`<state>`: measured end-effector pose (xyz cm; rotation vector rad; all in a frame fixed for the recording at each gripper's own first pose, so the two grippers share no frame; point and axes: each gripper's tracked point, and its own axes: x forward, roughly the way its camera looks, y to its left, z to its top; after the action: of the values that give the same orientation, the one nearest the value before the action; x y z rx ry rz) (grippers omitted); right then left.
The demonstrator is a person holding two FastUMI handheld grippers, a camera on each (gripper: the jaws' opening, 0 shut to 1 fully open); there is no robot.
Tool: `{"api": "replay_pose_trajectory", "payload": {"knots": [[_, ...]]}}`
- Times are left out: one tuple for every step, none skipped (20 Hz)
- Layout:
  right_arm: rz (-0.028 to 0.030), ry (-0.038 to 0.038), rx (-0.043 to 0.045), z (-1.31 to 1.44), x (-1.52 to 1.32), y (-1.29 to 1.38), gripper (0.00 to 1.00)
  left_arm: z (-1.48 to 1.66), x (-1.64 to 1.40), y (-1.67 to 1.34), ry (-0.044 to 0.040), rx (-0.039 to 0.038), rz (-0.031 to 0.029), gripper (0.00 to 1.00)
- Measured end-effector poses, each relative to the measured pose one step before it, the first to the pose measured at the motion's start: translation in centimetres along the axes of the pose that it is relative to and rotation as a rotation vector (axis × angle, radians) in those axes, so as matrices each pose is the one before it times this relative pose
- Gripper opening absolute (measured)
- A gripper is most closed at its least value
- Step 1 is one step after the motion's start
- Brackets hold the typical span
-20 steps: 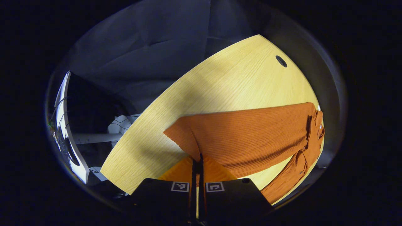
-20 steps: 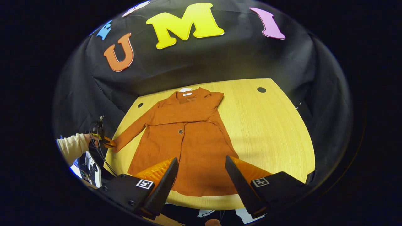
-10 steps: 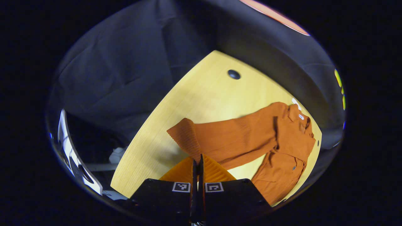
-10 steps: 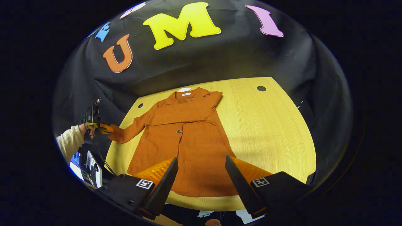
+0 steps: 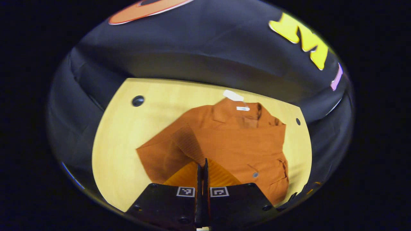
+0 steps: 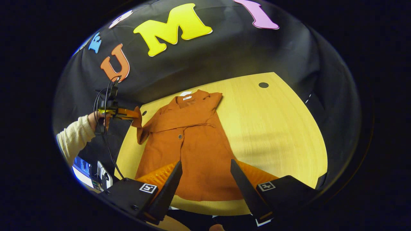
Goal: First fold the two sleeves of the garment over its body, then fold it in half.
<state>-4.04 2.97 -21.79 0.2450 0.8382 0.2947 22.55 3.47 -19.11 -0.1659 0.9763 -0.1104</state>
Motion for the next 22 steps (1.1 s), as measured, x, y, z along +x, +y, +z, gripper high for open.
{"api": "replay_pose_trajectory", "payload": {"knots": [[0.00307,-0.00010,0.01553,0.185,-0.046,-0.590,0.98,0.756,1.073,-2.796,0.01265,0.01023,-0.02412,0.03],[0.00406,0.00319,0.01606,0.044,-0.019,-0.539,0.97,0.695,1.047,-2.464,0.01126,0.01077,-0.01894,0.03],[0.00065,0.00605,0.01237,-0.064,0.014,-0.688,0.97,0.852,1.072,-2.377,0.00502,0.01327,-0.01678,0.03],[0.00064,0.00654,0.01101,-0.073,0.054,-0.675,0.97,0.853,1.226,-2.237,0.00874,0.01468,-0.01000,0.03],[-0.00179,0.00866,0.00300,-0.151,-0.020,-0.695,0.97,0.793,1.221,-2.186,0.01273,0.01120,-0.00983,0.03],[-0.00627,0.00540,0.00056,-0.112,-0.057,-0.828,0.97,0.741,1.200,-2.142,0.01763,0.00904,-0.00693,0.03],[-0.00692,-0.00125,0.00717,0.063,-0.133,-0.812,0.94,0.783,1.156,-2.188,0.01349,0.00634,-0.00983,0.03],[0.00031,-0.00093,0.01220,0.094,0.110,-0.503,0.98,0.884,1.105,-2.347,0.00783,0.01215,-0.01806,0.03],[-0.00429,-0.00099,0.01012,0.189,-0.053,-0.476,0.97,0.884,1.127,-2.199,0.00665,0.01081,-0.01363,0.03],[-0.00640,-0.00278,0.00670,0.186,-0.020,-0.542,0.97,0.886,1.097,-2.093,0.01055,0.00432,-0.01123,0.03],[-0.00330,-0.00315,0.00664,0.037,-0.220,-0.501,0.97,0.936,1.028,-2.256,0.00838,0.00023,-0.02135,0.03],[-0.00477,0.00102,0.00399,0.069,0.004,-0.507,0.97,0.921,0.972,-2.058,0.00974,-0.00024,-0.01418,0.03],[-0.00882,0.00530,0.00079,-0.046,0.130,-0.510,0.97,0.910,0.893,-1.612,0.01318,0.00472,0.00564,0.03],[-0.00423,0.00862,0.00118,-0.168,0.176,-0.258,0.97,0.980,0.715,-1.530,0.01188,0.00646,-0.00052,0.03],[-0.00201,0.00753,-0.00001,-0.140,0.076,-0.189,0.93,1.190,0.594,-1.451,0.00432,0.00291,-0.00649,0.03],[-0.00478,0.00744,-0.00467,-0.172,0.070,-0.204,0.97,1.353,0.461,-1.189,0.00138,0.00292,0.00056,0.00],[-0.00322,0.00425,-0.00729,-0.137,-0.039,-0.169,0.97,1.584,0.336,-0.901,-0.00464,0.00193,0.00636,0.00],[-0.00445,0.00103,-0.00698,0.035,0.067,-0.144,0.98,-4.418,0.822,3.174,-0.00763,-0.00291,-0.00392,0.04],[-0.00267,0.00380,-0.00457,-0.062,0.006,-0.093,0.98,2.783,-0.444,-2.575,-0.00541,-0.00825,-0.00660,0.04],[-0.00124,0.00401,-0.00116,-0.051,0.051,-0.087,0.97,1.022,0.496,-0.270,-0.01036,-0.01130,-0.00253,0.04],[-0.00417,0.00279,0.00058,0.021,0.039,-0.114,0.97,0.285,0.084,-0.135,-0.00704,-0.00839,0.00209,0.04],[-0.00235,0.00086,0.00073,0.040,0.017,0.057,0.97,0.073,-0.021,0.472,-0.00683,-0.00826,0.01660,0.04]]}}
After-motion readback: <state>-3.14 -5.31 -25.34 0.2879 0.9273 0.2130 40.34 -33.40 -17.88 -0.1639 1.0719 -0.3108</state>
